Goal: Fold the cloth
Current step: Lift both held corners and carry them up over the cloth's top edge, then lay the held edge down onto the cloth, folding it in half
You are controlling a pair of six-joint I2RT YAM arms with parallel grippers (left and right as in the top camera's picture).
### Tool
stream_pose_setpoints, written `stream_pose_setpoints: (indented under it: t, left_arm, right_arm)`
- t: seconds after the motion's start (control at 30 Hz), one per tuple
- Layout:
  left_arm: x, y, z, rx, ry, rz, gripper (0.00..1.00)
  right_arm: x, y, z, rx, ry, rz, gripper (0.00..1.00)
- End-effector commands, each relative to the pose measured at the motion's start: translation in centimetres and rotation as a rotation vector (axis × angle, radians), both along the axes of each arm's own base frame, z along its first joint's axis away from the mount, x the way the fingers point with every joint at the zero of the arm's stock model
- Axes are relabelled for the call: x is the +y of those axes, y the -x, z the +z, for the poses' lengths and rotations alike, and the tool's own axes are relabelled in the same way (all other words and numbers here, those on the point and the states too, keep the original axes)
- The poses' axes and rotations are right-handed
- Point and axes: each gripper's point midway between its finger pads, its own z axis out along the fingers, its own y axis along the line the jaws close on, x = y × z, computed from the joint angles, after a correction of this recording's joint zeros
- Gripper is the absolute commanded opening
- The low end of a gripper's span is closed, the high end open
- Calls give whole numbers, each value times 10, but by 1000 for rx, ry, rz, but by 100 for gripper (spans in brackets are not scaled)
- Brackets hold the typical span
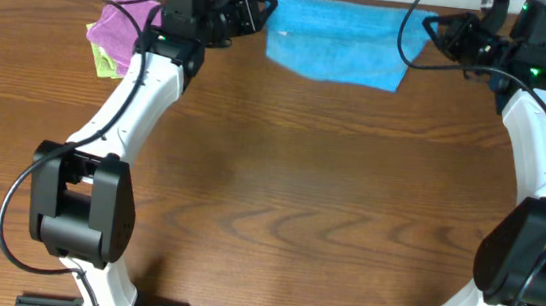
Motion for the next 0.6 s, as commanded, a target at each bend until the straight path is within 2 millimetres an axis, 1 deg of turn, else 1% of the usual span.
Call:
stream_pose_setpoints:
  t: [0.0, 0.1, 0.2, 0.3, 0.37, 0.47, 0.57]
  left_arm:
    - [9, -4, 8, -23, 13, -24, 6]
    - [7, 3, 8, -12, 27, -74, 6]
    - [7, 15, -2, 33, 23, -137, 6]
    - [13, 31, -20, 123, 11, -190, 6]
    - [21, 44, -36, 188, -16, -220, 6]
    - [30, 60, -55, 253, -66, -247, 6]
    - [33, 79, -71, 311, -114, -289, 6]
  right_arm:
    - [-5, -3, 3, 5, 3, -24, 1]
    - [0, 7, -10, 66, 18, 0, 1]
    - [8, 23, -27, 131, 53, 56, 1]
    - [12, 43, -45, 213, 80, 101, 1]
    - [16, 62, -58, 289, 100, 147, 1]
    - [20, 85, -71, 357, 129, 209, 1]
    - [20, 104, -81, 428, 160, 246, 1]
